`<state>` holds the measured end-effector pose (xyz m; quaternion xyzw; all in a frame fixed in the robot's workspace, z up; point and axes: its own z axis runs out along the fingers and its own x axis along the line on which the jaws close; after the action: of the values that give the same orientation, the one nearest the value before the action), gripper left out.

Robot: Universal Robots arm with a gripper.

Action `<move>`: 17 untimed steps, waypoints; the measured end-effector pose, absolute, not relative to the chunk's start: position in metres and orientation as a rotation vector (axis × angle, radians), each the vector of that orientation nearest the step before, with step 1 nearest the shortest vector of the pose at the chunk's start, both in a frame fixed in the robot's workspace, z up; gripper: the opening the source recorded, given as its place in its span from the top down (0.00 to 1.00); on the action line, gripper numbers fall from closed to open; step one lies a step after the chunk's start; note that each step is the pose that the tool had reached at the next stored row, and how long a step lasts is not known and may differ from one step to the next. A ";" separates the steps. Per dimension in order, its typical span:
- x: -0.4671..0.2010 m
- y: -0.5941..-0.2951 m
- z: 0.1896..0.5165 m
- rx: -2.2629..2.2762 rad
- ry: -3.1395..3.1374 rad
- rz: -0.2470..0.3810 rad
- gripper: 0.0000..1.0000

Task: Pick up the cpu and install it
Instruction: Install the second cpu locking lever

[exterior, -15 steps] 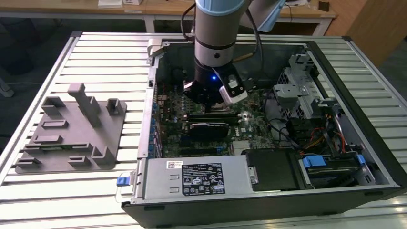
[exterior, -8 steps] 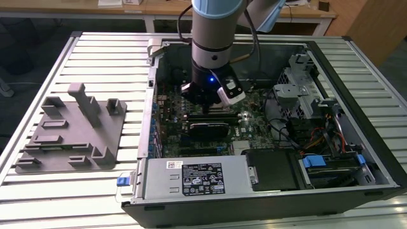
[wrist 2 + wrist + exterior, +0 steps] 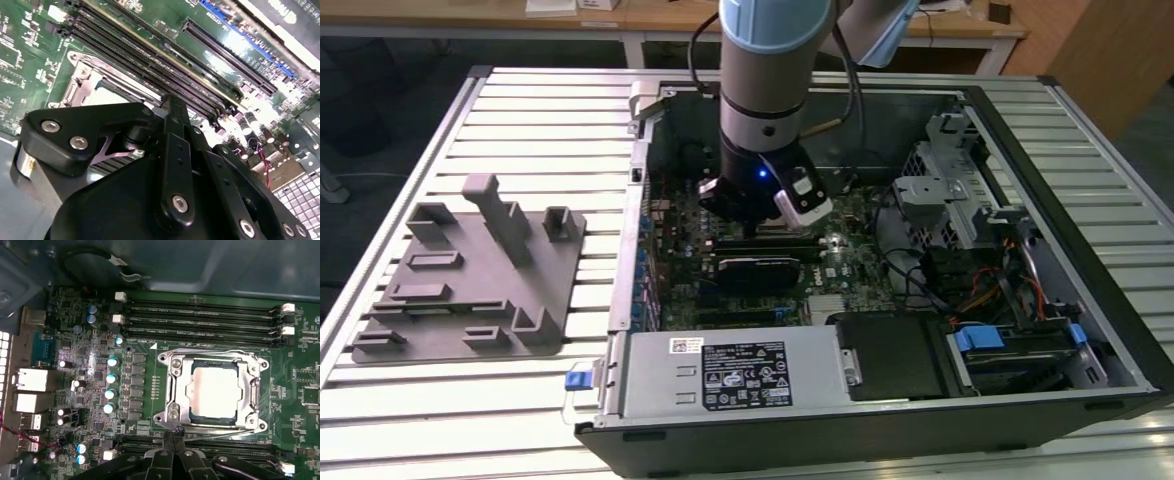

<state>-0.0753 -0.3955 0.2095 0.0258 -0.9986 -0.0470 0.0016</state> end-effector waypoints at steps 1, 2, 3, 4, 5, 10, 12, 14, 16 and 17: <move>-0.076 -0.396 0.209 0.083 -3.134 -0.150 0.89; -0.077 -0.397 0.208 0.084 -3.133 -0.153 0.89; -0.078 -0.398 0.208 0.084 -3.133 -0.155 0.89; -0.079 -0.399 0.207 0.084 -3.133 -0.158 0.89; -0.080 -0.399 0.206 0.085 -3.133 -0.162 0.89; -0.080 -0.400 0.203 0.084 -3.132 -0.186 0.89; -0.080 -0.400 0.202 0.084 -3.131 -0.200 0.89; -0.080 -0.400 0.201 0.083 -3.131 -0.218 0.89; -0.080 -0.400 0.200 0.083 -3.130 -0.235 0.89; -0.080 -0.400 0.199 0.082 -3.129 -0.243 0.89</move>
<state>-0.0804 -0.4001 0.1992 0.0262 -0.9967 -0.0773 0.0008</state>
